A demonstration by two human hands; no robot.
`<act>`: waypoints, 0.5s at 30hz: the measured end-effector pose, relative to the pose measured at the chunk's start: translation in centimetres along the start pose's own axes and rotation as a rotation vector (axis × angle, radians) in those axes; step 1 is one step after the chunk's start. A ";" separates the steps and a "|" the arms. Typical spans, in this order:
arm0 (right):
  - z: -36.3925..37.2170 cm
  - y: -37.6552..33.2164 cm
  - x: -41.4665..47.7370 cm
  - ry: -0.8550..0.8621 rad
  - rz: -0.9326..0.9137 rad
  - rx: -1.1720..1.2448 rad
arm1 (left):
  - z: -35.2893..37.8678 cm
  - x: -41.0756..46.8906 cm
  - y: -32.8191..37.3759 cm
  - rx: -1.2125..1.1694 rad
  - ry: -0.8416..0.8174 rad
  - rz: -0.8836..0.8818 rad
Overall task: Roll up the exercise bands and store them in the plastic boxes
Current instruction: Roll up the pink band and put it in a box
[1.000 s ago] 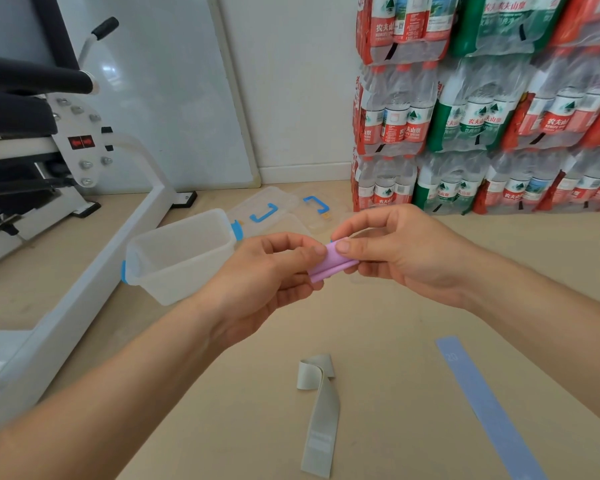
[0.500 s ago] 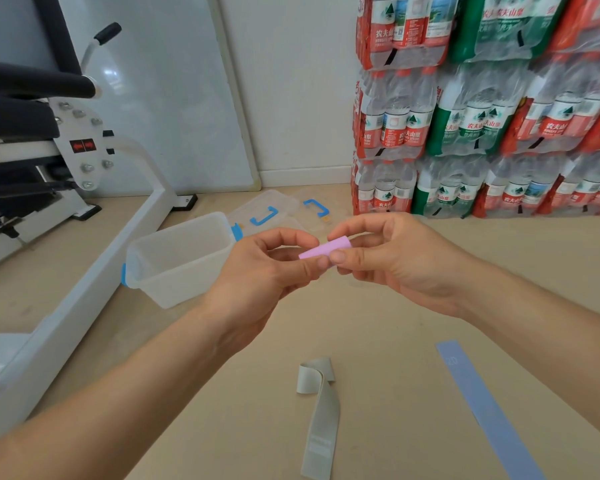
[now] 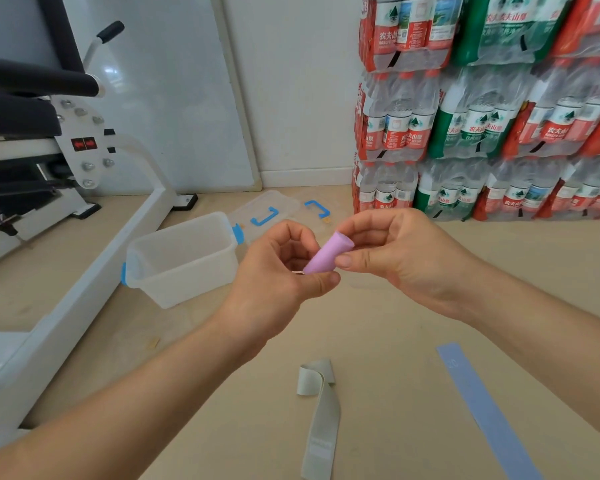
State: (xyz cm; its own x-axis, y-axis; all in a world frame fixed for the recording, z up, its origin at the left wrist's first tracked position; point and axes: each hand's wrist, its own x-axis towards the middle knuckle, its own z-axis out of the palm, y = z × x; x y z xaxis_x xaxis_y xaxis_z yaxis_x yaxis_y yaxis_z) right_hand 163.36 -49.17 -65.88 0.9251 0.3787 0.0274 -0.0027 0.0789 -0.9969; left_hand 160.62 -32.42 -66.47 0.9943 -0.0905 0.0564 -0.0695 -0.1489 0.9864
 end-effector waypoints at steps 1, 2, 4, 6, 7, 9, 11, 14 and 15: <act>-0.1 0.0 0.0 0.013 -0.010 -0.063 | 0.0 0.0 0.1 0.037 0.013 0.018; -0.1 -0.1 0.1 0.023 -0.017 -0.124 | -0.1 0.0 0.1 0.071 0.029 0.040; -0.2 -0.2 0.1 0.010 -0.002 -0.211 | -0.3 0.2 0.2 0.145 0.052 0.098; -0.1 -0.3 0.0 -0.044 0.053 -0.203 | -0.5 0.2 0.2 0.233 0.062 0.155; -0.2 -0.3 -0.1 -0.072 0.085 -0.156 | -0.6 0.2 0.2 0.287 0.069 0.188; -0.2 -0.3 0.0 -0.109 0.136 -0.023 | -0.7 0.0 0.3 0.417 0.092 0.271; 0.0 -0.3 0.1 -0.103 0.148 0.036 | -0.9 0.0 0.4 0.521 0.105 0.356; 0.1 -0.2 0.3 -0.059 0.113 0.012 | -1.2 0.0 0.5 0.536 0.065 0.367; 0.1 -0.2 0.3 -0.044 0.099 0.008 | -1.3 0.0 0.5 0.492 0.046 0.318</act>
State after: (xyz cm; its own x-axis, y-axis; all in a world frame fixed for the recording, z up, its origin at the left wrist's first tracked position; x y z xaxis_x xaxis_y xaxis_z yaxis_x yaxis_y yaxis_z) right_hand 163.59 -48.97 -65.69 0.9025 0.4253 -0.0673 -0.0961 0.0467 -0.9943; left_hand 160.68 -31.24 -65.79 0.9200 -0.1650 0.3555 -0.3839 -0.5619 0.7327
